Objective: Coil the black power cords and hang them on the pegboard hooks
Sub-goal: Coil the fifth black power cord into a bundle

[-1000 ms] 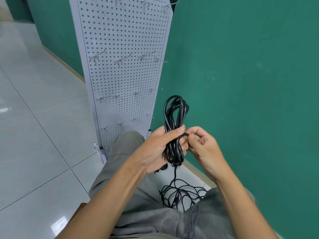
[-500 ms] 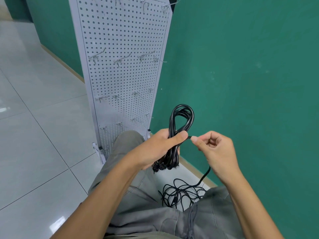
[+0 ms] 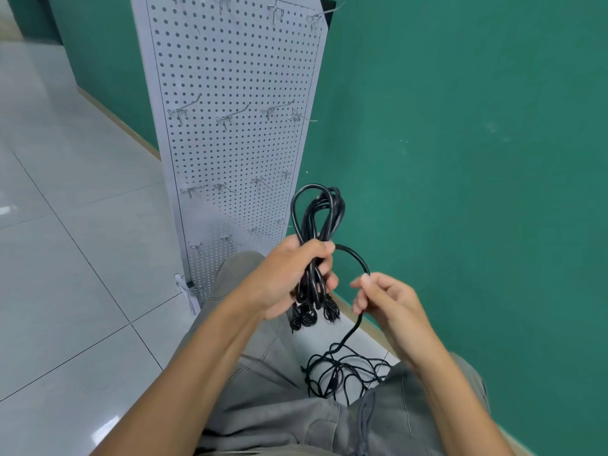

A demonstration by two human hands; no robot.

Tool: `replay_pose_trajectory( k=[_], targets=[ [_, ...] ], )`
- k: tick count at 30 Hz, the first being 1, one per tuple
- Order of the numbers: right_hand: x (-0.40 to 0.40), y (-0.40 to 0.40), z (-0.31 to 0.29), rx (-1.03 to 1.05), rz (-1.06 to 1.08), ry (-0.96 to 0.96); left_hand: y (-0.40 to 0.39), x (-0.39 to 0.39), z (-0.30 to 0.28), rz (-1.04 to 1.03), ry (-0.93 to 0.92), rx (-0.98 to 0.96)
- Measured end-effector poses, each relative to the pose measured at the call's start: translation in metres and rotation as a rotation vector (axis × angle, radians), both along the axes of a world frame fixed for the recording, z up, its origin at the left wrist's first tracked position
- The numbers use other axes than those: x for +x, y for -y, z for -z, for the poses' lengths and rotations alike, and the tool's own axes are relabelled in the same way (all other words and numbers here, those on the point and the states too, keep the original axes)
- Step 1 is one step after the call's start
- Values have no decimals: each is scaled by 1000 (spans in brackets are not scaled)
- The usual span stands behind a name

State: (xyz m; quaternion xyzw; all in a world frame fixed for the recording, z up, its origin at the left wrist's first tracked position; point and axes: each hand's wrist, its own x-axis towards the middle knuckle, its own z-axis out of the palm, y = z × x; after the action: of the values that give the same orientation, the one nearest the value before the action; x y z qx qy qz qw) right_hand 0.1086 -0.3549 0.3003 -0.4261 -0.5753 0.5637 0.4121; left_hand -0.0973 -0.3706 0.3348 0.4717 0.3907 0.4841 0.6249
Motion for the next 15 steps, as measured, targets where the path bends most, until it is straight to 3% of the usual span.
replay_pose_trajectory(
  k=[3, 7, 10, 15],
  targets=[
    [4, 6, 12, -50, 4, -48, -4, -11, 3, -39, -14, -51],
    [9, 8, -13, 64, 89, -102, -8, -17, 14, -3, -216, -82],
    [2, 8, -41, 205, 102, -42, -9, -8, 21, 68, -385, -30],
    [-15, 6, -60, 283, 108, 181, -4, 17, 28, 180, -441, 74]
  ],
)
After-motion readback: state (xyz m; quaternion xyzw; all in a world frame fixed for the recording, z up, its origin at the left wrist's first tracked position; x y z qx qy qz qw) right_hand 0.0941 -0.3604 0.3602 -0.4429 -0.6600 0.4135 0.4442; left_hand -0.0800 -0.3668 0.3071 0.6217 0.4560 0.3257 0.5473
